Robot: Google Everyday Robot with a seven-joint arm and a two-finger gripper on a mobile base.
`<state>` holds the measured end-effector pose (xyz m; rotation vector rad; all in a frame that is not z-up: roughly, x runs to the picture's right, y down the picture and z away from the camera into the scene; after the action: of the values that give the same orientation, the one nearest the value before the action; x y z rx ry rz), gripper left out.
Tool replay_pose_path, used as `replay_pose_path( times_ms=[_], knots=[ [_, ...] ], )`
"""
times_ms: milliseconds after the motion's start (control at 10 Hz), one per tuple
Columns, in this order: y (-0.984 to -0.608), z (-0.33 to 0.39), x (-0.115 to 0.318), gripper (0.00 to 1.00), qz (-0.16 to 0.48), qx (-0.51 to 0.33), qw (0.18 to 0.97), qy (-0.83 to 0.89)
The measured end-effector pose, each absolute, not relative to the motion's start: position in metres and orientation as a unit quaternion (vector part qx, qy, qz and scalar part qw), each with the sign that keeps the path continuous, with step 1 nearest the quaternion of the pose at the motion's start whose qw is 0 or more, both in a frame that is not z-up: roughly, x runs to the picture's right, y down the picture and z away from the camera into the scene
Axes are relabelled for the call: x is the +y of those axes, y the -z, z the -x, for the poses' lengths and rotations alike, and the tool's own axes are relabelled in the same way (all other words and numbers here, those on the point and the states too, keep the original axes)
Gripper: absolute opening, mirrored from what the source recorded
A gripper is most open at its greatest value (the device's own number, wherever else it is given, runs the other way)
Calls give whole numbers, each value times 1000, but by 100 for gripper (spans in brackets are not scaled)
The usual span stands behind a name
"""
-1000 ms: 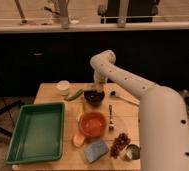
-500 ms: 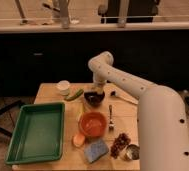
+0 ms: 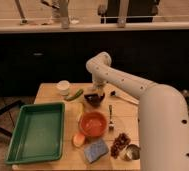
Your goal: Wipe purple bowl with eraser
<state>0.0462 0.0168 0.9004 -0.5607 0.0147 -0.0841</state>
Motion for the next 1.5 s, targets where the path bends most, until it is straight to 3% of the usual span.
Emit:
replay_pose_path(
  times_ms=[600, 1000, 1500],
  knots=[
    [-893, -75, 27, 0, 302, 40, 952, 40],
    [-903, -94, 6, 0, 304, 58, 950, 27],
    [-922, -59, -7, 0, 305, 44, 950, 48]
  ],
)
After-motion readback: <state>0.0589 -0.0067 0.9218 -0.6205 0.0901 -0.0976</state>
